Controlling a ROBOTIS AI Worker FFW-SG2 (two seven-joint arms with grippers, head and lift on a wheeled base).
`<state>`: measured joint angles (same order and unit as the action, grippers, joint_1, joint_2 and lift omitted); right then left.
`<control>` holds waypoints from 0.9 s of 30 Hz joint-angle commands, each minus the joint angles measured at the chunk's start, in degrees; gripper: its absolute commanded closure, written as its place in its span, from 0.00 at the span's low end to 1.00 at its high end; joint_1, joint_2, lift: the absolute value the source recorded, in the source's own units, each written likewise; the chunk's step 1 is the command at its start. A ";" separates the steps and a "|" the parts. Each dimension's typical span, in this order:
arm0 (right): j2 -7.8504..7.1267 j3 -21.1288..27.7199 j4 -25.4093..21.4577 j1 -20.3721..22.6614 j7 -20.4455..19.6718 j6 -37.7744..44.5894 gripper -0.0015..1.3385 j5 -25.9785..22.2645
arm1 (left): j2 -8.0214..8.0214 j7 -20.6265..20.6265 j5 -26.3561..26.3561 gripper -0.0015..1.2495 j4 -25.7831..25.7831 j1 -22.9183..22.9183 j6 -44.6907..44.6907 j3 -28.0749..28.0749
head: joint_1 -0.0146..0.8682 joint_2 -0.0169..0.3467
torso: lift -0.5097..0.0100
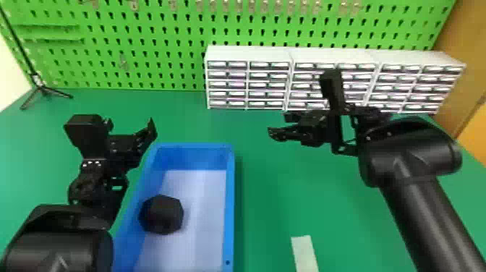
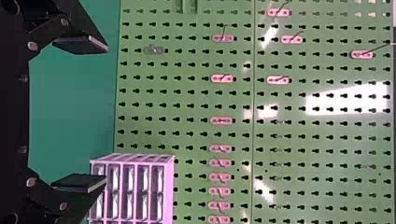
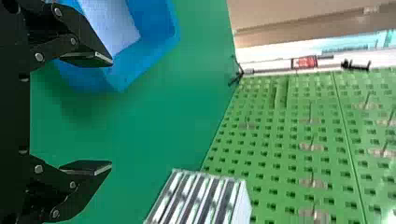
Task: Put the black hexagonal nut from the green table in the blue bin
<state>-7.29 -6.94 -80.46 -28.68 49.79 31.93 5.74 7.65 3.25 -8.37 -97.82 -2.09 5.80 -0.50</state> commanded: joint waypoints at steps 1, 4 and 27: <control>0.26 2.81 0.04 1.35 -2.24 -0.73 0.36 0.67 | 0.00 0.00 -0.07 0.23 -0.09 -0.19 0.00 -0.03 | 0.79 0.12 | 0.80; 0.70 4.65 0.04 2.32 -5.14 -2.22 0.36 -0.12 | 0.00 0.09 -0.07 0.23 0.00 -0.28 0.00 -0.12 | 0.79 0.12 | 0.80; 4.57 8.43 -2.33 11.02 -27.99 -15.67 0.38 -8.47 | 0.00 0.09 -0.25 0.23 -0.26 -0.19 0.00 -0.29 | 0.79 0.12 | 0.80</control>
<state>-2.94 1.53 -82.76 -18.77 23.03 18.36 -2.79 7.65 3.27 -8.61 -98.09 -2.29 5.83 -0.71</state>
